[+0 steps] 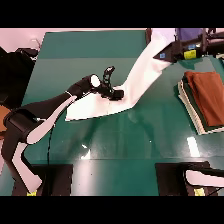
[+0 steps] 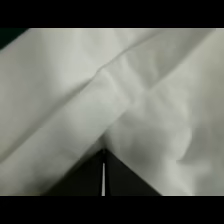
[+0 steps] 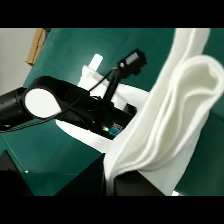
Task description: Fold the shirts.
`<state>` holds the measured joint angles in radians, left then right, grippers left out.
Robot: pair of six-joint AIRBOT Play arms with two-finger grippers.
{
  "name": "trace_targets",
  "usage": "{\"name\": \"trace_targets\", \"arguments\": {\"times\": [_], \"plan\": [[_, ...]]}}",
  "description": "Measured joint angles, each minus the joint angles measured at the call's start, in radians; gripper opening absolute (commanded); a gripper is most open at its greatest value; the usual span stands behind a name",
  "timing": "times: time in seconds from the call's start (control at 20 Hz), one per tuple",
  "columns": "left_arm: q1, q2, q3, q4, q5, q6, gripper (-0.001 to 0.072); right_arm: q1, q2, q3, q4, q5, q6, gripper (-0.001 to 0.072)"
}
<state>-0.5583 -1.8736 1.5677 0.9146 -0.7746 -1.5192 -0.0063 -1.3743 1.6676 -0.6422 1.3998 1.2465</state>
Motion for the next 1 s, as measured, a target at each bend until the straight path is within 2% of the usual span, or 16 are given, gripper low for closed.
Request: {"name": "trace_targets", "arguments": {"times": [0.15,0.35,0.5,0.65,0.7,0.75,0.8,0.85,0.95,1.0], "plan": [[0.003,-0.004,0.006,0.000,-0.013,0.000,0.0027,0.073,0.001,0.022,0.001,-0.035,0.014,0.0019],[0.068,0.025,0.057,0.037,-0.099,-0.002,0.0027,0.154,-0.013,0.032,0.011,-0.081,0.024,0.0019],[0.172,0.128,0.103,0.114,-0.155,-0.013,0.0027,0.247,-0.054,0.035,0.050,-0.130,0.021,0.0019],[0.300,0.277,0.145,0.193,-0.211,-0.016,0.0028,0.388,-0.142,0.042,0.122,-0.218,-0.031,0.0029],[0.344,0.334,0.154,0.223,-0.226,-0.017,0.0028,0.439,-0.183,0.057,0.143,-0.260,-0.056,0.0195],[0.386,0.389,0.161,0.250,-0.231,-0.017,0.0028,0.491,-0.232,0.083,0.158,-0.298,-0.083,0.0412],[0.420,0.436,0.166,0.275,-0.239,-0.017,0.0027,0.546,-0.290,0.122,0.172,-0.340,-0.109,0.0480],[0.450,0.477,0.168,0.291,-0.248,-0.017,0.0028,0.594,-0.346,0.168,0.179,-0.370,-0.129,0.0472],[0.496,0.547,0.173,0.317,-0.262,-0.017,0.0028,0.652,-0.433,0.251,0.181,-0.404,-0.152,0.0380],[0.509,0.567,0.174,0.331,-0.272,-0.017,0.0028,0.662,-0.457,0.282,0.178,-0.409,-0.156,0.0379]]}}
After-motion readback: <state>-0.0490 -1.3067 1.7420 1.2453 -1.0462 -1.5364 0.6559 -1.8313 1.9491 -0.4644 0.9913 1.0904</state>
